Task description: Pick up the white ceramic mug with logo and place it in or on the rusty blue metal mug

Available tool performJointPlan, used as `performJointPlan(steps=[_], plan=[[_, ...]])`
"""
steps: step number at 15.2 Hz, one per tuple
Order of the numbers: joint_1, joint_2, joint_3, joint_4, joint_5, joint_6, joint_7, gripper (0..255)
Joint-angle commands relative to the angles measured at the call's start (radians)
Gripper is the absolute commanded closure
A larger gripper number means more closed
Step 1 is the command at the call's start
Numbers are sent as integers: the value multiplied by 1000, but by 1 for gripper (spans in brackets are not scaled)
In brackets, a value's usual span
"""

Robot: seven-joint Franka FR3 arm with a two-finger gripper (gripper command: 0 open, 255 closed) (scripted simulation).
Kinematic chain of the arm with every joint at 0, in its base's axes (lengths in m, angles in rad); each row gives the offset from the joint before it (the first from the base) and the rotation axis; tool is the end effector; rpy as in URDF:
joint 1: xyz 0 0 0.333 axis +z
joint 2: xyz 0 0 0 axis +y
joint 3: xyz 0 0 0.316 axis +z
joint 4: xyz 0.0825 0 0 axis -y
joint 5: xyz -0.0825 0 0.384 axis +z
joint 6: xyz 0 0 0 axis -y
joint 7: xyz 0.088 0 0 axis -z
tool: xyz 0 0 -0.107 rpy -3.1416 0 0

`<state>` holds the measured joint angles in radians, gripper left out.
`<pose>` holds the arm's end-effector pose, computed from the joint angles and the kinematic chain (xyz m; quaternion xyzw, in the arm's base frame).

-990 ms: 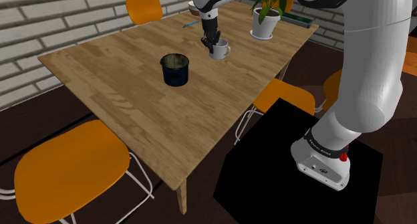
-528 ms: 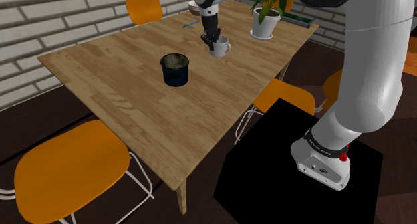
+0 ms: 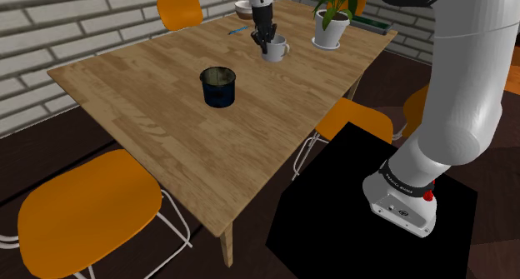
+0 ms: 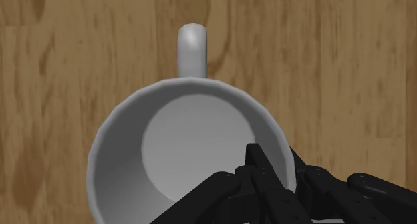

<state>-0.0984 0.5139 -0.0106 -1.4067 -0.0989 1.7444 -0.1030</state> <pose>0.6793 -0.0820 0.3932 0.9948 0.0103 -0.0927 0.0408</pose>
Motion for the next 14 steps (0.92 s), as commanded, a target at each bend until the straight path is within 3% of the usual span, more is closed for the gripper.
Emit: performJointPlan(steps=[1, 14], plan=[[-1, -6, -1, 17, 0, -23, -4, 255], [1, -15, -1, 178, 2, -192, -19, 255]])
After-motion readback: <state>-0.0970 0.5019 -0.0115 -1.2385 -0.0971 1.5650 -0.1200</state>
